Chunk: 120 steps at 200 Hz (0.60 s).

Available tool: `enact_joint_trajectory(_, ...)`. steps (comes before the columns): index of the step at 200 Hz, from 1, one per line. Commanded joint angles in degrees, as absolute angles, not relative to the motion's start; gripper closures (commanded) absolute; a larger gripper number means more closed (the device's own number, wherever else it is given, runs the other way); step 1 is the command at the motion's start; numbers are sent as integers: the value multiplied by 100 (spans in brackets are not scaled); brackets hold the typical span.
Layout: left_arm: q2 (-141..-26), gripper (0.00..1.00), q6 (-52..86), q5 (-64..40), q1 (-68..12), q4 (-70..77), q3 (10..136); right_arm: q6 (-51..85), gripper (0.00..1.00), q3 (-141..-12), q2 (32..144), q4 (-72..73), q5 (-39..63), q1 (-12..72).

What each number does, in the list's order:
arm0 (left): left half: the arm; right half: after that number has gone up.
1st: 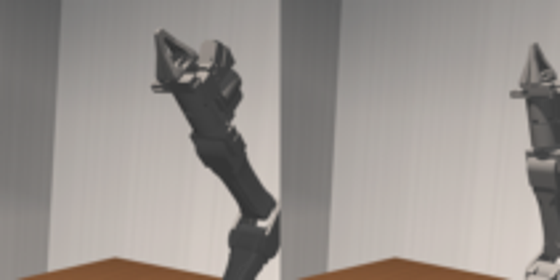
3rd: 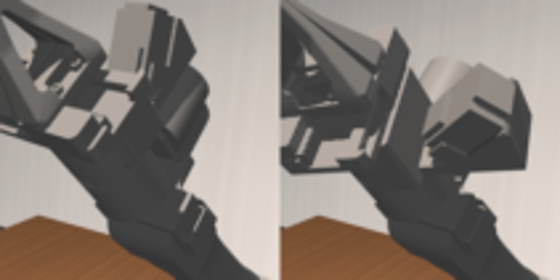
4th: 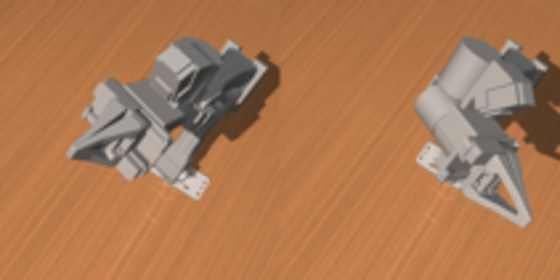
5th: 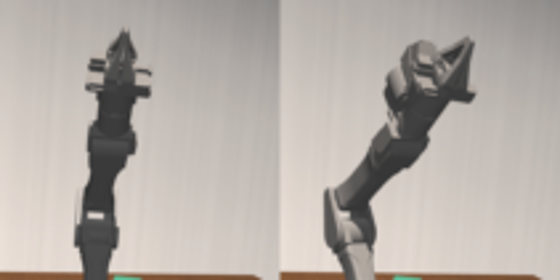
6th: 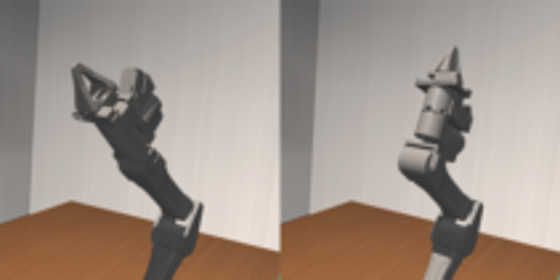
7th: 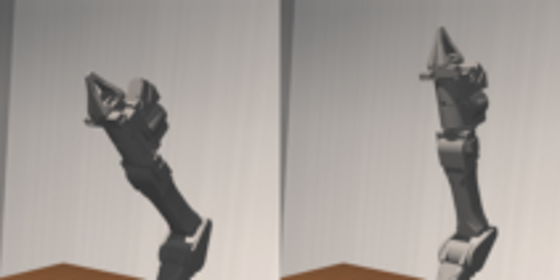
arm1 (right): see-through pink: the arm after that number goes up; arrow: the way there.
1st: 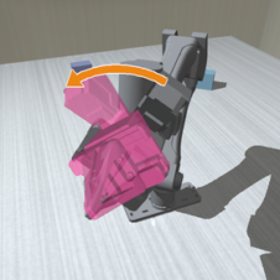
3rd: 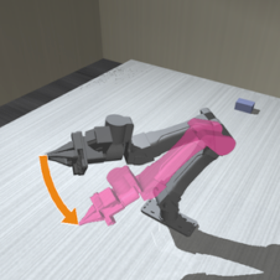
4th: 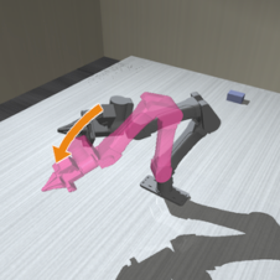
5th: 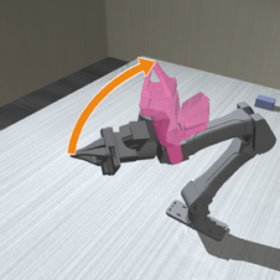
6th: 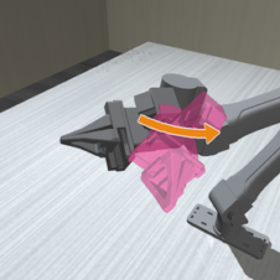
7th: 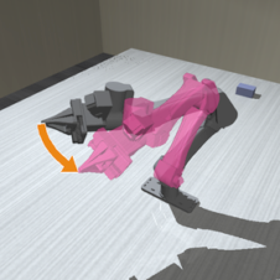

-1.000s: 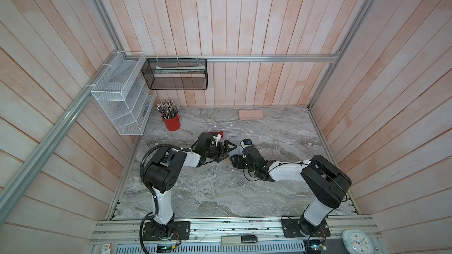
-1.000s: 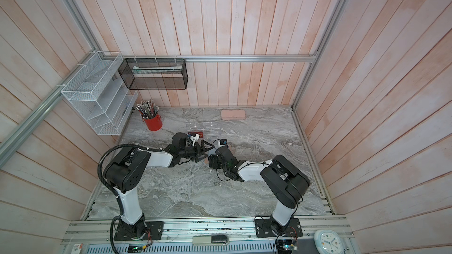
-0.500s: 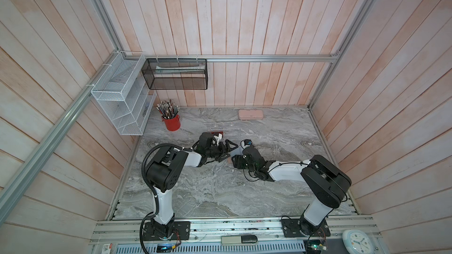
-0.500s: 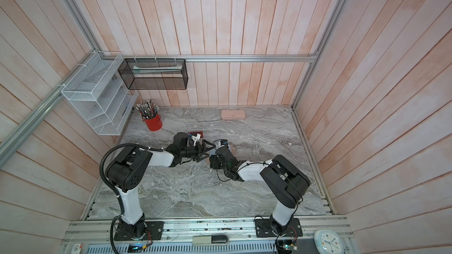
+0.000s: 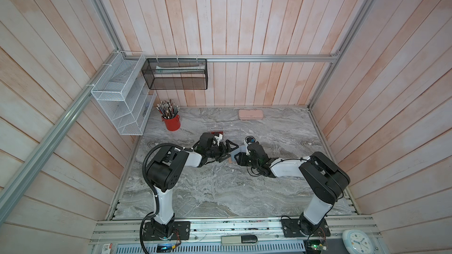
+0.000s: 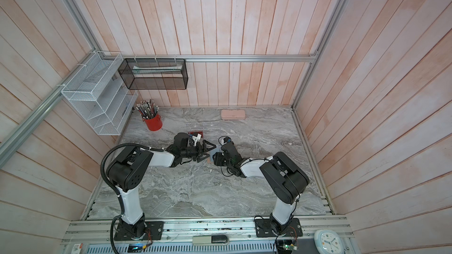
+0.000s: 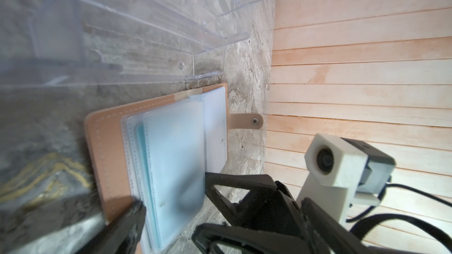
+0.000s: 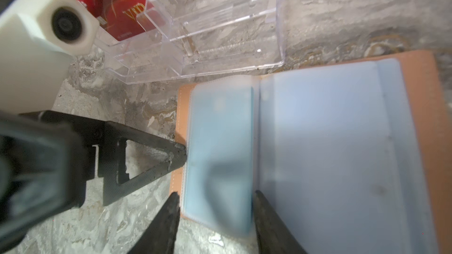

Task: Take the credit cards out of the card holder
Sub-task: Flip the card slot at the card holder.

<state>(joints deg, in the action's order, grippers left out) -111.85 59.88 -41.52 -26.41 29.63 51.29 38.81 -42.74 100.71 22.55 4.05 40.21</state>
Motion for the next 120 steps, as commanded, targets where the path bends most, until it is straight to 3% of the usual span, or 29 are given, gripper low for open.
enact_joint_trajectory(1,-11303,0,6020,-4166,-2672,3096,5229,3840,51,-4195,10152,2500,938,3949)
enact_joint_trajectory(72,-11329,0,6035,-4179,-2667,3099,5260,3946,54,-3898,10219,3170,1760,3582)
enact_joint_trajectory(120,-11303,0,6099,-4253,-2671,3112,5295,4042,62,-3883,10401,3369,2062,3462)
